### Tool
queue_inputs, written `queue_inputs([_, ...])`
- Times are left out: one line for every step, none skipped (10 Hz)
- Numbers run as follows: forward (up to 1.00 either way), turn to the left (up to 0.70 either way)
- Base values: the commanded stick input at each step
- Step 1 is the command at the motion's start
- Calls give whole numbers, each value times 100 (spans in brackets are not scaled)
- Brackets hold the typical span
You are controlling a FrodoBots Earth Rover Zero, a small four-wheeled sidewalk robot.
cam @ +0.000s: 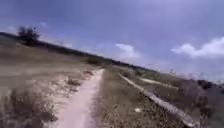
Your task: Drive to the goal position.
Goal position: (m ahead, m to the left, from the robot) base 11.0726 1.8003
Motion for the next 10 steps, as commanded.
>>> queue_inputs([70, 0])
queue_inputs([70, 0])
queue_inputs([70, 0])
queue_inputs([70, 0])
queue_inputs([70, 0])
queue_inputs([70, 0])
queue_inputs([70, 0])
queue_inputs([70, 0])
queue_inputs([70, 0])
queue_inputs([70, 0])
